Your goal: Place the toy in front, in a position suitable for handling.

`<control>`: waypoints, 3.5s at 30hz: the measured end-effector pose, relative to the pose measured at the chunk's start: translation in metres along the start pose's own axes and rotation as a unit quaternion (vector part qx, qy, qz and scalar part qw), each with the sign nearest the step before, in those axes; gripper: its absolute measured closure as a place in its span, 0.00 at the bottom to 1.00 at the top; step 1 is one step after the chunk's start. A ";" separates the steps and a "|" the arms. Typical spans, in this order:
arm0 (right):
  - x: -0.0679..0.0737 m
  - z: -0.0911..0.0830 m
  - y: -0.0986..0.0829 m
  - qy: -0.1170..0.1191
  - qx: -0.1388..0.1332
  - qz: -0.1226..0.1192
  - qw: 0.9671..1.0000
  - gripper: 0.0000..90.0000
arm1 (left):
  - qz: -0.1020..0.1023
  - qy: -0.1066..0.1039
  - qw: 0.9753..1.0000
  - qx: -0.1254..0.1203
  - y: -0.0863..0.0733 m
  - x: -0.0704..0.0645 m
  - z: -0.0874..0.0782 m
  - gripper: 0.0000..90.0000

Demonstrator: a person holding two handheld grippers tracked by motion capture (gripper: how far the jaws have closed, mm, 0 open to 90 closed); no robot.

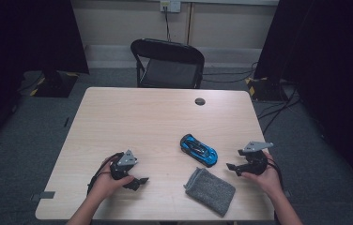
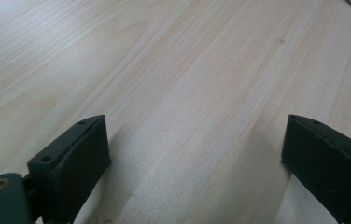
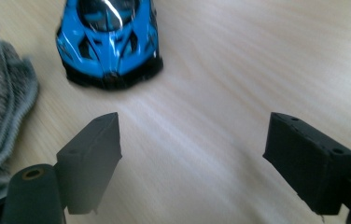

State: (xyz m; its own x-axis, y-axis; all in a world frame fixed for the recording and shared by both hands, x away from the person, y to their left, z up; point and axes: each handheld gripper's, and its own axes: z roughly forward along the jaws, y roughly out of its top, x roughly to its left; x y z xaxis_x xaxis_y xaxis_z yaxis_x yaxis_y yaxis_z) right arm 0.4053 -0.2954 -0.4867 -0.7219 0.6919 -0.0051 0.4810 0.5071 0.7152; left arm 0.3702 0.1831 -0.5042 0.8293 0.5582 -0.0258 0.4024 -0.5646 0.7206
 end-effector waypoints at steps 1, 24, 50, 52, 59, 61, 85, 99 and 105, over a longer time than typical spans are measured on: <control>0.001 -0.001 0.004 0.001 -0.005 -0.001 1.000 0.19 | 0.000 0.000 1.000 0.000 0.000 0.000 0.000 0.08; 0.030 0.071 0.108 0.070 -0.005 -0.007 0.998 0.17 | 0.000 0.000 1.000 0.000 0.000 0.000 0.000 0.07; 0.051 0.136 0.128 0.075 0.076 -0.047 0.993 0.17 | 0.000 -0.001 1.000 0.001 0.000 0.000 0.000 0.07; 0.053 0.137 0.128 0.068 0.075 -0.050 0.994 0.17 | 0.001 -0.001 1.000 0.001 0.000 0.000 0.000 0.07; 0.054 0.136 0.129 0.065 0.080 -0.063 0.993 0.26 | 0.001 -0.001 1.000 0.001 0.000 0.000 0.000 0.07; 0.054 0.136 0.128 0.066 0.076 -0.067 0.993 0.27 | 0.001 -0.001 1.000 0.001 0.000 0.000 0.000 0.07; 0.045 0.117 0.128 0.060 0.018 -0.002 0.998 0.28 | 0.001 -0.001 1.000 0.001 0.000 0.000 0.000 0.07; 0.047 0.090 0.152 0.063 -0.012 -0.008 0.998 0.28 | 0.001 -0.001 1.000 0.001 0.000 0.000 0.000 0.07; 0.054 0.102 0.167 0.079 -0.013 -0.008 0.997 0.29 | 0.001 -0.001 1.000 0.001 0.000 0.000 0.000 0.07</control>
State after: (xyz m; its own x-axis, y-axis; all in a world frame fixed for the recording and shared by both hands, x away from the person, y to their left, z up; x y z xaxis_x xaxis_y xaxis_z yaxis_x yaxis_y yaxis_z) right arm 0.4972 -0.1208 -0.4390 -0.7994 0.5938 0.0912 0.4567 0.5020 0.7344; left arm 0.3703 0.1826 -0.5043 0.8308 0.5559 -0.0259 0.4019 -0.5672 0.7189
